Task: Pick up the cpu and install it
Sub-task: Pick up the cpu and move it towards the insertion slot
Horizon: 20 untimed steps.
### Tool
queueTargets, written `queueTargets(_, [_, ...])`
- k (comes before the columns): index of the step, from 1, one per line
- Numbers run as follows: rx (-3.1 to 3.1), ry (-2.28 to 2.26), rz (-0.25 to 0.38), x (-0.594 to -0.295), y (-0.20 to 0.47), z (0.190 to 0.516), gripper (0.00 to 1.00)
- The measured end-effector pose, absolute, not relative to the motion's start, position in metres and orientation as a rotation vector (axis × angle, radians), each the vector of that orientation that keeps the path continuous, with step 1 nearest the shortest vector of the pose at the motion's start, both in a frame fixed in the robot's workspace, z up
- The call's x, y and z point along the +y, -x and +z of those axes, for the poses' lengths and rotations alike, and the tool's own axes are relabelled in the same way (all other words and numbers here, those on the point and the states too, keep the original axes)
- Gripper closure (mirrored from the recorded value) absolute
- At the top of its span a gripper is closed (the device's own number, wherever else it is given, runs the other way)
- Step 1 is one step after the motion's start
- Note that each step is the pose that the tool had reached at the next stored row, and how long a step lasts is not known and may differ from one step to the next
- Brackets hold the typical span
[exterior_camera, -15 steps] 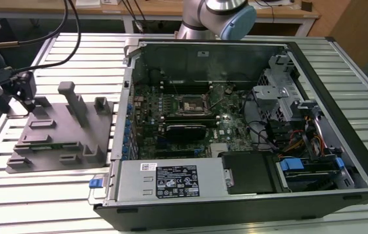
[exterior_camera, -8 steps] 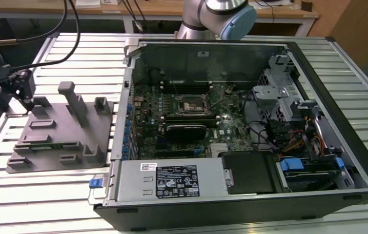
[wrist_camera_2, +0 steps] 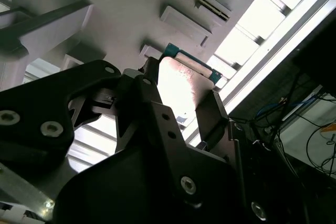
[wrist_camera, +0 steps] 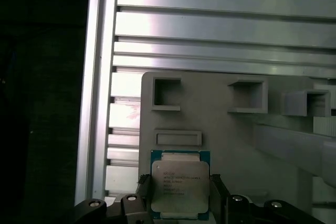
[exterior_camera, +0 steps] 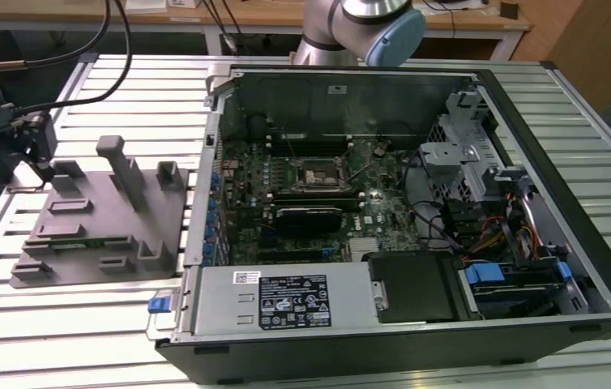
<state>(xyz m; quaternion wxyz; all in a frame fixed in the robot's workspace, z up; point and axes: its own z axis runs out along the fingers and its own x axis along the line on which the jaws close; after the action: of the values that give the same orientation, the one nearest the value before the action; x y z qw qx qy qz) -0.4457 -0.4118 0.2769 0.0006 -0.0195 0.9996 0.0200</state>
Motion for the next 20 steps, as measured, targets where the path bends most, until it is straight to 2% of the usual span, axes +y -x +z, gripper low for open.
queueTargets(9, [3.139,0.061,0.063,-0.412,0.446,0.282,0.47])
queueTargets(20, [3.139,0.061,0.063,-0.411,0.446,0.304,0.47])
